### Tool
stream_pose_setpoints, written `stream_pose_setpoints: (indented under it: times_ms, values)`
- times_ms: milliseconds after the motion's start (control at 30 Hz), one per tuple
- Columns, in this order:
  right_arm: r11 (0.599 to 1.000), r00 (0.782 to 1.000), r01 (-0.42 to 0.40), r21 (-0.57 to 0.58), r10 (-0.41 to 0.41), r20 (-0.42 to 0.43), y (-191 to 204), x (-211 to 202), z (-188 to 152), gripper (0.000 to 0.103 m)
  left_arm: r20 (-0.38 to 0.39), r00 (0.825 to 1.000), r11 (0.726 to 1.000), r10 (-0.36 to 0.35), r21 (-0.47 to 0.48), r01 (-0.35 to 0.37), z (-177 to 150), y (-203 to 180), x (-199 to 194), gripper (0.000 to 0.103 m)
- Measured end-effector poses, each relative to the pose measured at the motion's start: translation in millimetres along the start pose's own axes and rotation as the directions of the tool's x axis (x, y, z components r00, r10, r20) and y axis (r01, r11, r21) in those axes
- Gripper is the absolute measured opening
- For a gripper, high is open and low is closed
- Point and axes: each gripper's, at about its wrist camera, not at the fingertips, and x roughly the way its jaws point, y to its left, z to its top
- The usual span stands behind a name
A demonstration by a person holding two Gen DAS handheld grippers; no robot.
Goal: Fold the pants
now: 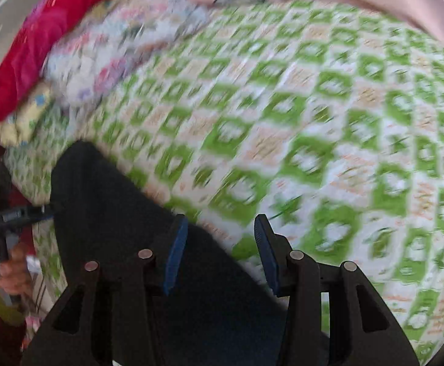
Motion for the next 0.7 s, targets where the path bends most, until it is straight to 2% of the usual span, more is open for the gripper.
stream_pose_setpoints:
  times_ms: [67, 100, 167, 233, 300, 367, 400, 467, 567, 633, 700]
  values:
    - [0.998, 1.0, 0.013, -0.065, -0.014, -0.027, 11, 7, -7, 0.047, 0.003, 1.0, 1.0, 0.002, 0.004, -0.002, 1, -1, 2, 0.067]
    - [0.995, 0.999, 0.029, -0.094, -0.031, -0.014, 15, 7, -10, 0.048, 0.006, 1.0, 1.0, 0.003, 0.006, -0.003, 1, -2, 3, 0.067]
    - [0.997, 1.0, 0.011, -0.077, -0.013, -0.02, 9, 8, -8, 0.048, 0.012, 1.0, 1.0, 0.011, 0.02, -0.011, 3, -6, 5, 0.066]
    - [0.999, 1.0, -0.01, -0.054, 0.008, -0.028, 4, 12, -3, 0.046, 0.017, 1.0, 0.999, 0.021, 0.036, -0.022, 5, -13, 9, 0.061]
    - [0.997, 0.999, -0.002, -0.074, -0.001, -0.032, 6, 15, 0, 0.045, 0.023, 1.0, 0.999, 0.019, 0.05, -0.02, 7, -16, 13, 0.048]
    - [0.996, 0.999, -0.006, -0.087, 0.003, -0.043, 11, 19, 5, 0.037, 0.031, 0.999, 0.998, 0.019, 0.061, -0.021, 9, -20, 16, 0.041]
    - [0.996, 0.999, -0.021, -0.083, 0.017, -0.052, 12, 20, 7, 0.025, 0.039, 0.999, 0.998, 0.016, 0.067, -0.019, 9, -21, 17, 0.035]
    - [0.995, 0.998, 0.005, -0.1, -0.011, -0.055, 18, 21, 8, 0.017, 0.054, 0.999, 0.997, -0.002, 0.082, -0.003, 9, -23, 13, 0.023]
    - [0.994, 1.0, 0.019, -0.103, -0.018, 0.007, 26, 2, 2, 0.012, 0.097, 0.992, 0.992, -0.085, 0.1, 0.075, 5, -22, -9, 0.018]
    - [0.997, 0.994, 0.004, -0.078, 0.005, 0.108, 30, -23, -1, 0.011, 0.138, 0.976, 0.982, -0.171, 0.107, 0.157, -1, -17, -34, 0.018]
    - [0.998, 0.983, 0.007, -0.057, 0.004, 0.186, 32, -43, -3, 0.011, 0.184, 0.957, 0.97, -0.226, 0.127, 0.205, -7, -15, -58, 0.018]
